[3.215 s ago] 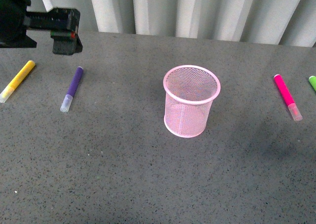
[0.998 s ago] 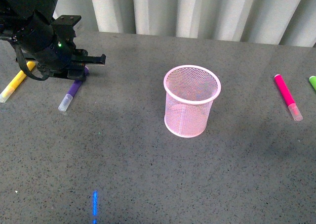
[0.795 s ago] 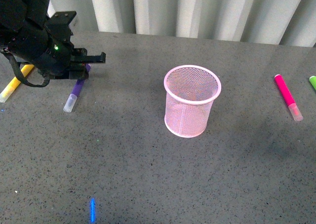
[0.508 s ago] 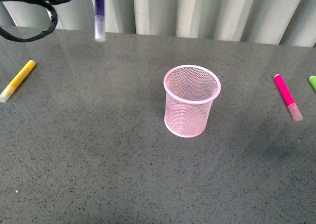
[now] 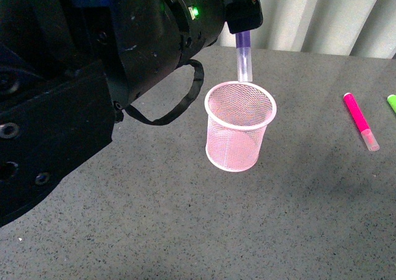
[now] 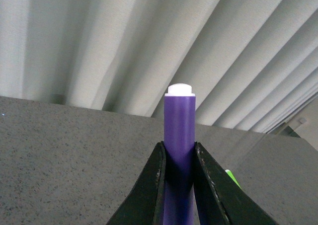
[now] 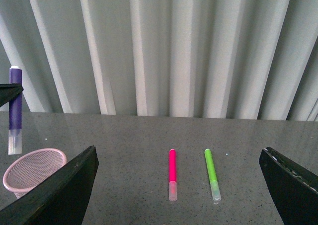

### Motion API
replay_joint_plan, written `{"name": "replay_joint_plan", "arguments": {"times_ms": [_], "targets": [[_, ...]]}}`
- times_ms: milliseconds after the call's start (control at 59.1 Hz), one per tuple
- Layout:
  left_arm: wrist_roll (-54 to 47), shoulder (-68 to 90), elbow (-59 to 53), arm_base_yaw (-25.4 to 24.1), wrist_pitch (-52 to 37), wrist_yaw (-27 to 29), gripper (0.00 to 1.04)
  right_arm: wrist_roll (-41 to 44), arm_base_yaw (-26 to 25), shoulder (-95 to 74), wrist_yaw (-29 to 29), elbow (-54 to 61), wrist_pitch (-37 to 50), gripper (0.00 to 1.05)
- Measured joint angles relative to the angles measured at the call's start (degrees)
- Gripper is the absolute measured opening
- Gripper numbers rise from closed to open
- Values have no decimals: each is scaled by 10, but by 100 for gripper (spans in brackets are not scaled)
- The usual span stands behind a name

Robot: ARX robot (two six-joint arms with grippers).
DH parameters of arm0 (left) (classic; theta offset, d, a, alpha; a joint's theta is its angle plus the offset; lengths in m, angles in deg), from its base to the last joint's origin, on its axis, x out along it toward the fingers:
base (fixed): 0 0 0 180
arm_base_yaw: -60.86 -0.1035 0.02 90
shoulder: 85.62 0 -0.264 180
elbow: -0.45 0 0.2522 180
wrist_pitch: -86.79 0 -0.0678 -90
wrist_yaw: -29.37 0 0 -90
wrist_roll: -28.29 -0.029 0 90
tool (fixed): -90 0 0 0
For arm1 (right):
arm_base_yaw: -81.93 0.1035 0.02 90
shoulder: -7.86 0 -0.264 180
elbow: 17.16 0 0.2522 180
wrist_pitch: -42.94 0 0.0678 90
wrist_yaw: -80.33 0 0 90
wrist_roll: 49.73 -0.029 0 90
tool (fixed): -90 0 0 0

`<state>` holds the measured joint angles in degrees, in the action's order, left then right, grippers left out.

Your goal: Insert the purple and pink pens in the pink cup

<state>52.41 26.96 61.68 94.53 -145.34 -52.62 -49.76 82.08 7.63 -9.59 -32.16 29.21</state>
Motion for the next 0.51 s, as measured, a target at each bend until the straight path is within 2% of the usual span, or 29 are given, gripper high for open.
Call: {"name": "replay_joint_plan", "arguments": {"times_ms": [508], "targets": [[18,53,13,-2,-22,10,13,0,0,0,0,0,0,98]]}}
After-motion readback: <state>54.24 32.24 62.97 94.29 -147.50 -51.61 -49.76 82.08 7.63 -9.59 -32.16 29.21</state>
